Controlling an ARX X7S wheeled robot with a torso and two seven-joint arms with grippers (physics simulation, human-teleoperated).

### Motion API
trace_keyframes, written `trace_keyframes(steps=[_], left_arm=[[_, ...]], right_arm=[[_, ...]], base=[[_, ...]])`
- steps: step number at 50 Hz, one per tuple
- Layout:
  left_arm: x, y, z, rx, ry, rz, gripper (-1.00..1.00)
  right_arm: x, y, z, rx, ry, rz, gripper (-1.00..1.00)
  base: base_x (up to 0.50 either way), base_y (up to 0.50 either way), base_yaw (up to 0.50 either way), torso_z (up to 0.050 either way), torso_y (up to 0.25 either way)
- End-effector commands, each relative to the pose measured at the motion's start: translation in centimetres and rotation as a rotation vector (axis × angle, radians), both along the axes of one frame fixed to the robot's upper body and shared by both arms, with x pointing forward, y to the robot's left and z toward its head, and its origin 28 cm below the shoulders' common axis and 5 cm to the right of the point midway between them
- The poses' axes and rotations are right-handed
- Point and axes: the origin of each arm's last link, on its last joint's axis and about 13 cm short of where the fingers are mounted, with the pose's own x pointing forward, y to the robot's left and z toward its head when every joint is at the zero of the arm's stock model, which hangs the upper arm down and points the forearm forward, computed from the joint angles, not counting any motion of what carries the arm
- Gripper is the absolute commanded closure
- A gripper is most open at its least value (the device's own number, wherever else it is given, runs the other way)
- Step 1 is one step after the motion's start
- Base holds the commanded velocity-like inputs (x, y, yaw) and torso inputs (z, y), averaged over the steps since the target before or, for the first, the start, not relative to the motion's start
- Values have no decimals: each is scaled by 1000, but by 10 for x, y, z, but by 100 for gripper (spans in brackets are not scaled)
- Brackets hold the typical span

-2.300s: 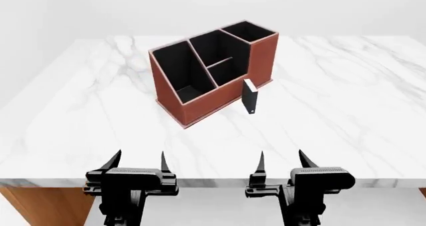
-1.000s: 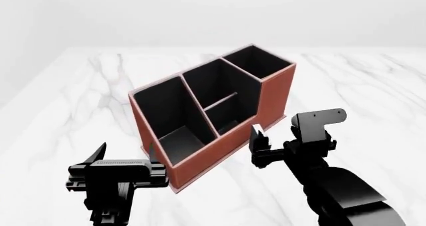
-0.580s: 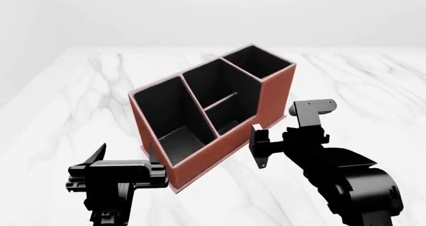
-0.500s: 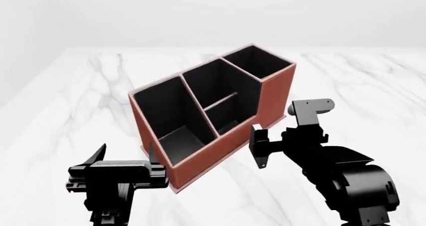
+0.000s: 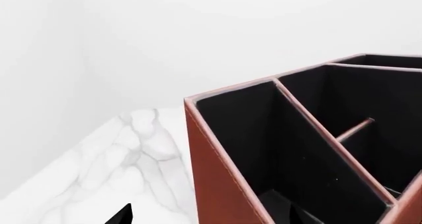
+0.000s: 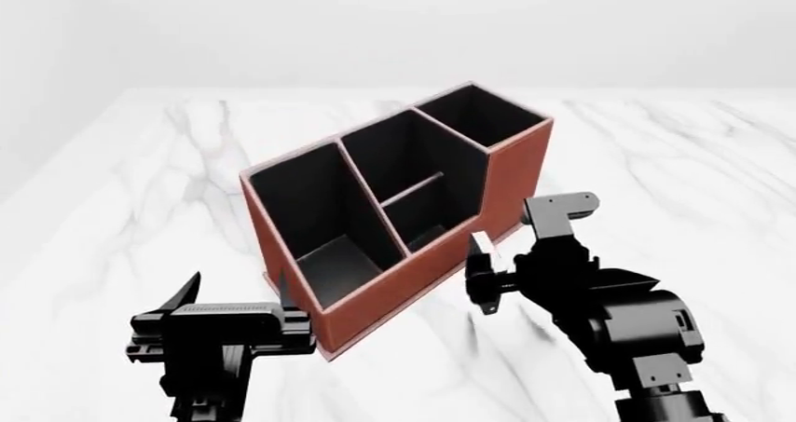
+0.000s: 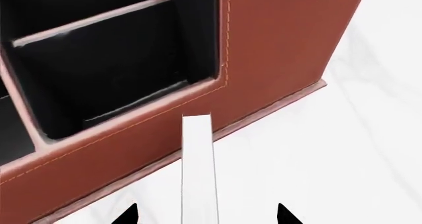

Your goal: Pick up the book and place it in the left compartment of the caddy.

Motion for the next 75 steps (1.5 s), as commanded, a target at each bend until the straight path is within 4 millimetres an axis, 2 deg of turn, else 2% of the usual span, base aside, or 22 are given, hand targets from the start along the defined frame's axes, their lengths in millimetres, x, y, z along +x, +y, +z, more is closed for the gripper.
trace_keyframes(steps=[1,39,40,44,45,63,67,68,70,75], left_arm=[[0,0,0,0,1,1,-100],[-2,0,-4,-3,7,2,-100],[-2,0,-5,-3,8,2,-100],[-2,0,-4,-2,6,4,-100],[-2,0,-7,-2,13,1,-100],[-2,0,-6,-1,12,2,-100],[-2,0,-5,0,11,2,-100],[-2,0,-5,-1,10,1,-100],[-2,0,-5,0,10,1,-100],[-2,0,-5,2,10,-1,-100]], right_arm=[[6,1,-12,-37,57,8,-100],[6,6,-24,-60,155,23,-100],[7,5,-24,-60,142,5,100],[8,5,-22,-70,121,-6,100],[10,5,-20,-94,50,-5,100],[8,5,-14,-102,26,-3,100],[-7,3,9,-124,-54,-1,100],[-18,2,20,-106,-68,19,100],[-28,1,30,-117,-103,27,100],[-66,-10,69,-118,-152,50,100]], base=[[0,0,0,0,0],[0,0,0,0,0],[0,0,0,0,0],[0,0,0,0,0],[0,0,0,0,0],[0,0,0,0,1],[0,0,0,0,3],[0,0,0,0,0],[0,0,0,0,0],[0,0,0,0,2]])
